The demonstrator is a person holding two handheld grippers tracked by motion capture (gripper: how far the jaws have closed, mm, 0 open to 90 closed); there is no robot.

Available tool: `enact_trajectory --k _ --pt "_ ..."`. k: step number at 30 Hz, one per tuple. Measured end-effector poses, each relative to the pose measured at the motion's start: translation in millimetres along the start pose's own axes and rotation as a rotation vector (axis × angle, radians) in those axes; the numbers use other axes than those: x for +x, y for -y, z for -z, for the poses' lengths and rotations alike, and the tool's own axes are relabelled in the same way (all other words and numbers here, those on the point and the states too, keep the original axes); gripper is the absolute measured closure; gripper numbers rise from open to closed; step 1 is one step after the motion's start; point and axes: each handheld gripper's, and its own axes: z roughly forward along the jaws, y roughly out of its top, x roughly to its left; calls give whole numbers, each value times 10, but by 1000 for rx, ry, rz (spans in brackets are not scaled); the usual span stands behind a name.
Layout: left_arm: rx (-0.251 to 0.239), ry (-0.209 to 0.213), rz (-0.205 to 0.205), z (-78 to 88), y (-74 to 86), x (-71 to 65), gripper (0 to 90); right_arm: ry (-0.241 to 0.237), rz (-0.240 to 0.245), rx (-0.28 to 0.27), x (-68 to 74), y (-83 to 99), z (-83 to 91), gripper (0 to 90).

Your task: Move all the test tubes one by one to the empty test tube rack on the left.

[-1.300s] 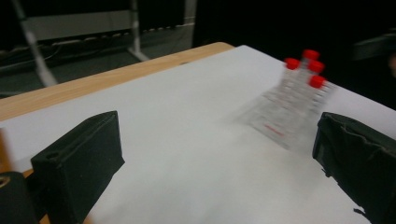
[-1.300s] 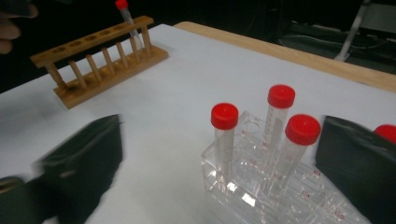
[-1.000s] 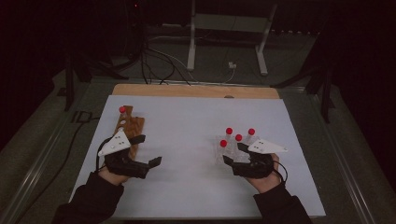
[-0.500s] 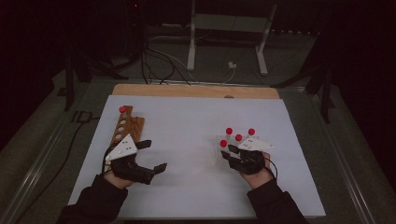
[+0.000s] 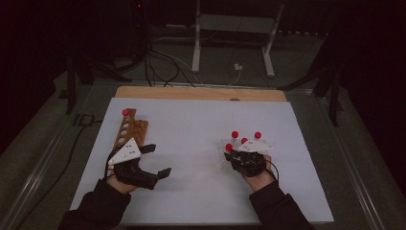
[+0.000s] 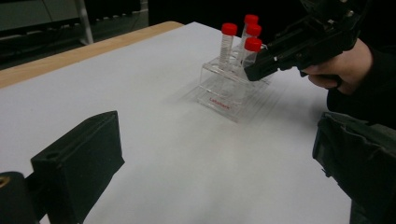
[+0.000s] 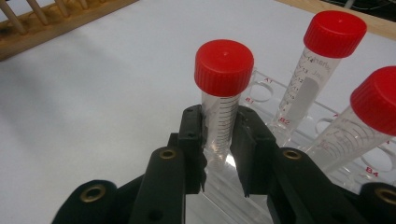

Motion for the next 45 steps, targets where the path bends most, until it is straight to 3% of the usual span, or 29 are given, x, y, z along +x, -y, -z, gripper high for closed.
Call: enact_trajectory --k 12,24,33,39,45 --pt "20 9 8 -33 25 20 23 9 -2 7 13 -25 27 753" --pt "33 20 17 -54 48 35 23 15 27 -66 34 -183 281 754" --pt "32 39 7 -46 12 -3 23 21 69 -123 143 -294 484 753" --pt "27 65 -9 -45 -36 -70 23 -30 98 -144 287 -345 532 753" --pt "18 91 -23 -53 -83 -141 23 -92 123 -128 427 -339 493 753"
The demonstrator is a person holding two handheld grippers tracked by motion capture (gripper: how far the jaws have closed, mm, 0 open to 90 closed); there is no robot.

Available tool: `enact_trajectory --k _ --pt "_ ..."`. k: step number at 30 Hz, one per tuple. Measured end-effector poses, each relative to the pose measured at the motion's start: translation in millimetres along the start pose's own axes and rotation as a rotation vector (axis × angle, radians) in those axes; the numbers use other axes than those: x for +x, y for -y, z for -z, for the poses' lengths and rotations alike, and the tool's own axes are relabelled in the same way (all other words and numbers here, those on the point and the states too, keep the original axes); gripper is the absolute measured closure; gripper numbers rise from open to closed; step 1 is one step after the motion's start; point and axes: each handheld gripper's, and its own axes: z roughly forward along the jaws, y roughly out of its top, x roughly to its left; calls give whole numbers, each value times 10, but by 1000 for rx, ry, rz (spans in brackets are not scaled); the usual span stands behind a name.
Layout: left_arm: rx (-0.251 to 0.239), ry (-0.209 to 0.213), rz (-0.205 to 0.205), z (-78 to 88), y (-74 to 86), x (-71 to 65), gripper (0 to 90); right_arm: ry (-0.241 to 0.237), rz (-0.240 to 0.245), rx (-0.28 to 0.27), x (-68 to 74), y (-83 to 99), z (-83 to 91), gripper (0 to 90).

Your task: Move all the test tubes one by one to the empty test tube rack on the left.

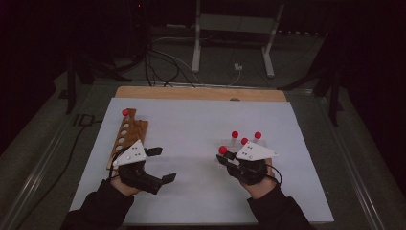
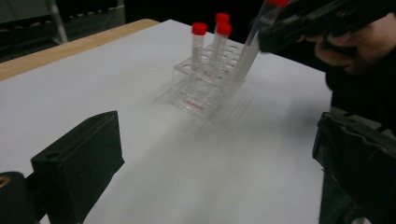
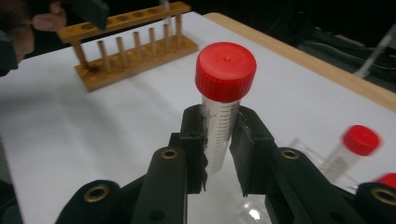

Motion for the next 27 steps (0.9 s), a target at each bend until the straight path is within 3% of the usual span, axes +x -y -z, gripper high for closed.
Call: enact_trajectory --k 17,27 --pt "-5 60 -46 -96 -103 -229 26 -156 6 71 323 120 -279 753" --pt "5 83 -76 -228 -160 -360 123 -214 25 91 484 127 -356 753"
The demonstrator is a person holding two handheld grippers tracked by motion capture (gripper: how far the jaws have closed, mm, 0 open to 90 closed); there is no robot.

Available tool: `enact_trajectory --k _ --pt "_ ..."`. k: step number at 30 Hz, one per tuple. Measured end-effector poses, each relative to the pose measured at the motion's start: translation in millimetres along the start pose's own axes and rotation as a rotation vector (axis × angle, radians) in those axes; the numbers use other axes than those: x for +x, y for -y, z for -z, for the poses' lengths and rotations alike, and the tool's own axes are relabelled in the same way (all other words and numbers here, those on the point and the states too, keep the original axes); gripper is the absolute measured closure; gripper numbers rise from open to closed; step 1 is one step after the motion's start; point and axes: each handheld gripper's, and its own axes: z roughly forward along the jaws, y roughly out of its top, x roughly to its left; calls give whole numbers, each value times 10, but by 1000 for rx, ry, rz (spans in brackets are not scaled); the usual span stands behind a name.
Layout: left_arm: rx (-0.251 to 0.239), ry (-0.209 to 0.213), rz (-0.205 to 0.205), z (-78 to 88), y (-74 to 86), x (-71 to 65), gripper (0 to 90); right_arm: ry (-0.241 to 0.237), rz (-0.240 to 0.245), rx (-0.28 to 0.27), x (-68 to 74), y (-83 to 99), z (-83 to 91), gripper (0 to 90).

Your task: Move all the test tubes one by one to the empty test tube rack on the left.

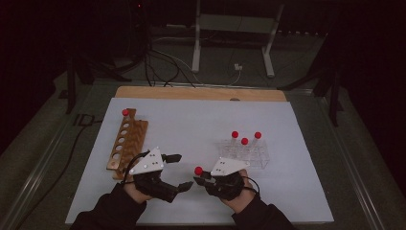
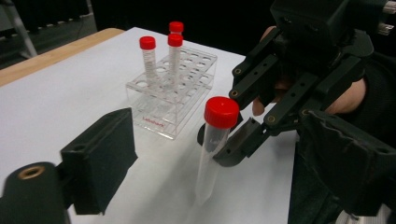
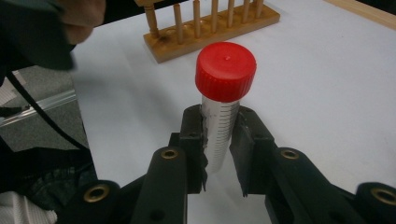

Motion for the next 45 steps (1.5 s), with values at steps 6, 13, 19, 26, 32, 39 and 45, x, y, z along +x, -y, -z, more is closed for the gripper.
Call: enact_trajectory --k 6,13,19,26,32,39,45 --pt "-10 -2 -12 -50 -7 -12 218 -13 -3 2 14 0 -2 753" --pt "0 13 -23 -152 -27 -36 403 -13 3 3 17 -1 -2 753" --pt "15 7 -29 -249 -41 -46 536 -12 4 4 18 -1 0 753" --pt "37 3 -53 -321 -55 -62 677 -10 8 4 19 -4 11 753" --pt "46 -5 -57 -324 -55 -60 708 -5 4 3 13 3 8 753" --pt "34 -3 -45 -311 -61 -35 716 -8 -6 -5 4 1 12 745" --pt "5 -29 -29 -248 -91 37 717 22 -12 -18 -11 3 39 632"
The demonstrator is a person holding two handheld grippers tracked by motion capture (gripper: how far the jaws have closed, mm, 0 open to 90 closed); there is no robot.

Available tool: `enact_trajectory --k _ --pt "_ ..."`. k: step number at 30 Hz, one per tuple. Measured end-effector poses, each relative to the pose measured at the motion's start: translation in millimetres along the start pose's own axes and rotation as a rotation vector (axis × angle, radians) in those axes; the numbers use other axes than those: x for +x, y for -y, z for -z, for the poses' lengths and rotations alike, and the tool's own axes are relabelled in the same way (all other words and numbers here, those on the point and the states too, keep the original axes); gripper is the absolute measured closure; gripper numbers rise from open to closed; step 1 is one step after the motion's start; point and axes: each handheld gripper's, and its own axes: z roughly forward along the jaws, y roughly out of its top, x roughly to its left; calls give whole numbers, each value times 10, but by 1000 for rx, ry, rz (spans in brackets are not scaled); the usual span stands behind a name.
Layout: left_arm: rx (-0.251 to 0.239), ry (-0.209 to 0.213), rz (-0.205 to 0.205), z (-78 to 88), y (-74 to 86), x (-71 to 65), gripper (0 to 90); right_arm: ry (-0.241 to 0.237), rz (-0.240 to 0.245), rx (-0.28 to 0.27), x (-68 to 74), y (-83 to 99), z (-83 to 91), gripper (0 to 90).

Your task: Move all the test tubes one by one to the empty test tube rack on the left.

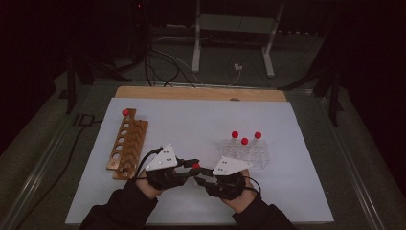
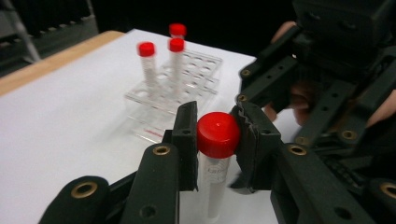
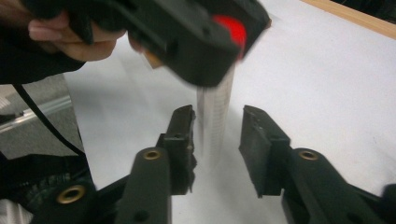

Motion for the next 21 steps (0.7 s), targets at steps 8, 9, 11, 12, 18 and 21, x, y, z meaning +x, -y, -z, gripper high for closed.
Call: enact_trajectory --k 8,9,11,12,18,21 --pt "-7 -62 -2 124 -34 131 717 37 -19 -52 -71 -23 104 471" --pt "-7 -66 -4 143 -40 149 718 41 -29 -54 -88 -28 118 442" --pt "-13 -85 -2 188 -53 185 718 62 -39 -65 -116 -35 149 377" --pt "-12 -90 -1 211 -62 206 718 66 -44 -67 -128 -40 163 334" --pt "-25 -150 20 375 -107 373 718 95 -62 -87 -155 -63 221 123" --pt "-32 -183 28 462 -132 457 718 96 -74 -96 -165 -71 238 58"
